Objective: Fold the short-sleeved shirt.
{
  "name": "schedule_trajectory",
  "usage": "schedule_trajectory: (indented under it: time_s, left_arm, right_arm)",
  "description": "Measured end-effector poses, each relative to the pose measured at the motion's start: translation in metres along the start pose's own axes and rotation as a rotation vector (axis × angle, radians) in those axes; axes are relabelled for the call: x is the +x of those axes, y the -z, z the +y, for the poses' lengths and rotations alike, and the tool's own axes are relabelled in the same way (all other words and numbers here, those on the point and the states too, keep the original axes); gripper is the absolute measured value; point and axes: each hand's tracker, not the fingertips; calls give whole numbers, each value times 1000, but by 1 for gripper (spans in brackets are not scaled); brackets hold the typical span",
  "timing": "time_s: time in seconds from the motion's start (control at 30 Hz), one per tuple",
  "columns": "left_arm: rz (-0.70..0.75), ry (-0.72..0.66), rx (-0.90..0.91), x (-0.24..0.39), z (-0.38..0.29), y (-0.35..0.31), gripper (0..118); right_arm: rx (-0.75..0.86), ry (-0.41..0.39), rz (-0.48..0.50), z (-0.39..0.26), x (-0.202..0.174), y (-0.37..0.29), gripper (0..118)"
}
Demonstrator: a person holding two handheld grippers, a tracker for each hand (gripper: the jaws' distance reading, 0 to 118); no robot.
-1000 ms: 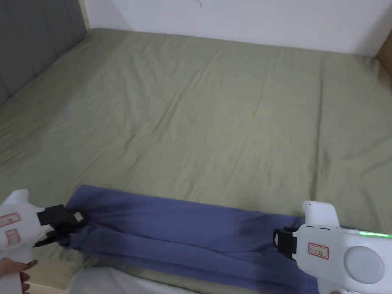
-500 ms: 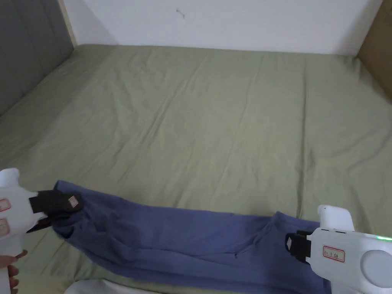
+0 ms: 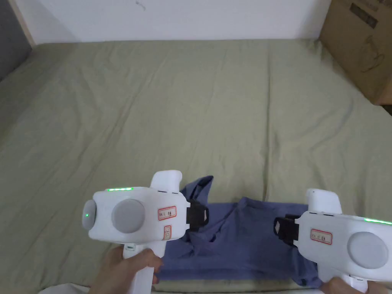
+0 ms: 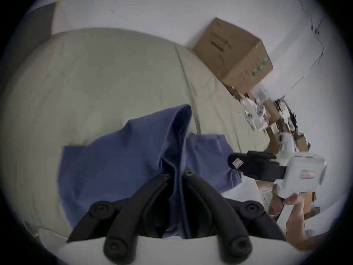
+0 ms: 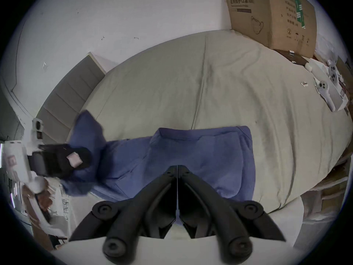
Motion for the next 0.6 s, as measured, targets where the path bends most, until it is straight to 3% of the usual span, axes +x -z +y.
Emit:
schedule_trajectory:
  time_s: [0.13, 0.17, 0.3, 0.33, 0.37, 0.4, 0.43, 0.47, 0.5, 0.6]
  left_arm:
    - [-14, -30, -52, 2, -8, 13, 106]
    - [-16, -34, -46, 1, -8, 9, 110]
    - [-2, -94, 41, -16, -1, -18, 107]
    - [1, -117, 75, -24, 0, -25, 101]
    - [1, -138, 95, -31, 1, -30, 87]
    - [32, -156, 102, -39, 1, -33, 60]
    - [83, -147, 96, -43, 0, -33, 13]
    - [133, -128, 88, -46, -2, -31, 1]
    - [209, -91, 63, -48, -7, -25, 1]
    - [131, -78, -22, -43, -21, -8, 1]
  right_arm:
    - [-9, -4, 11, -3, -1, 1, 0]
    - [-13, -8, 13, -3, -2, 1, 0]
    - [-23, -15, 23, -5, -5, 5, 0]
    - [-25, -12, 29, -5, -5, 8, 0]
    - [-24, -9, 34, -5, -5, 9, 0]
    - [-25, -7, 39, -5, -6, 10, 0]
    - [-26, -8, 42, -5, -7, 11, 0]
    - [-26, -10, 44, -5, -8, 12, 0]
    - [-27, -14, 44, -5, -9, 13, 0]
    - [-28, -16, 45, -5, -11, 14, 0]
